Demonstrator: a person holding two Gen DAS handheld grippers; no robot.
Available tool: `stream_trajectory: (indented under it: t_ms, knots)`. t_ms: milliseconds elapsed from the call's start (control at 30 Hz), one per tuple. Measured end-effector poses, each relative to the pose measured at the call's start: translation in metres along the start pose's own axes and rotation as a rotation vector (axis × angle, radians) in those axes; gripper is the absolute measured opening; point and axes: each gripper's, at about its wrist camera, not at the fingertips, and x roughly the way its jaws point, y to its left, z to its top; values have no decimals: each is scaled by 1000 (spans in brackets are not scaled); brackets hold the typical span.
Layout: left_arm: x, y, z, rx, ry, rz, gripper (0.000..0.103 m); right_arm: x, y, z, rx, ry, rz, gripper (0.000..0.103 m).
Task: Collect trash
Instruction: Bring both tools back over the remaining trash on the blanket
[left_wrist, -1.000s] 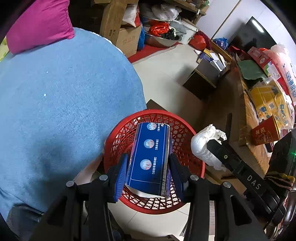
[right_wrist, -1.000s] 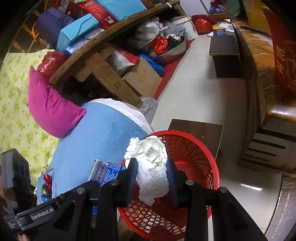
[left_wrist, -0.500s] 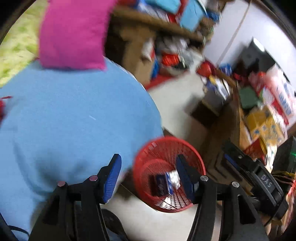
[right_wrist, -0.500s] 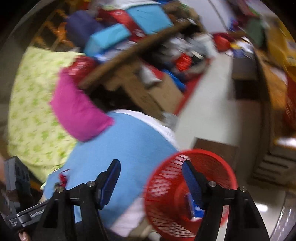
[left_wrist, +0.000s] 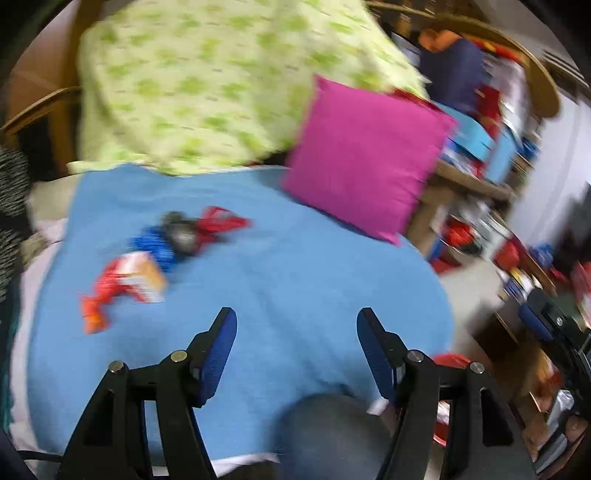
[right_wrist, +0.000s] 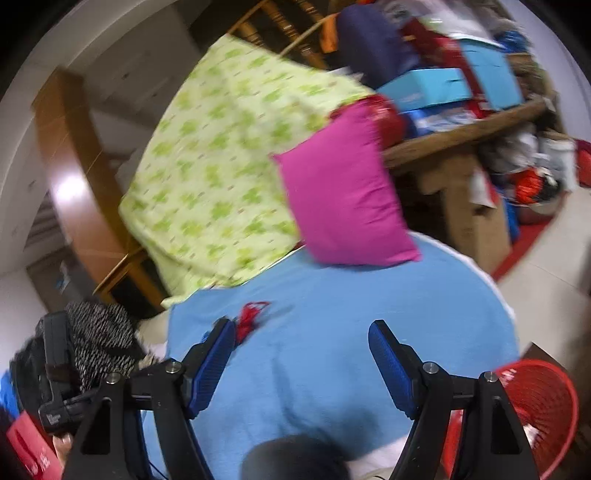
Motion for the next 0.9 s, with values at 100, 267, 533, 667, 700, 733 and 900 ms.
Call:
stream_trajectory:
  t_ms: [100,267,533,667,700,733,900]
  knots:
    - [-9,45,4,-84,-19,62,71,24,27,-3,-33,46,56,78]
    - [-16,110,4,-204,-29,156,71,60,72,-6,-96,100,170,78]
    - [-20,201,-6,-436,-6,252,71,113,149,-25,-288,186,336,83]
    - [-12,232,-13,-493,21,271,71,145,182,-45,-405,242,399,84]
    - [-8,240,-14,-504,31,271,71,154,188,-51,-426,261,415,87]
    - [-6,244,-15,-512,38,273,71,168,194,-57,-449,285,428,89]
    - [14,261,-15,-548,85,277,71,237,212,-85,-511,438,469,92]
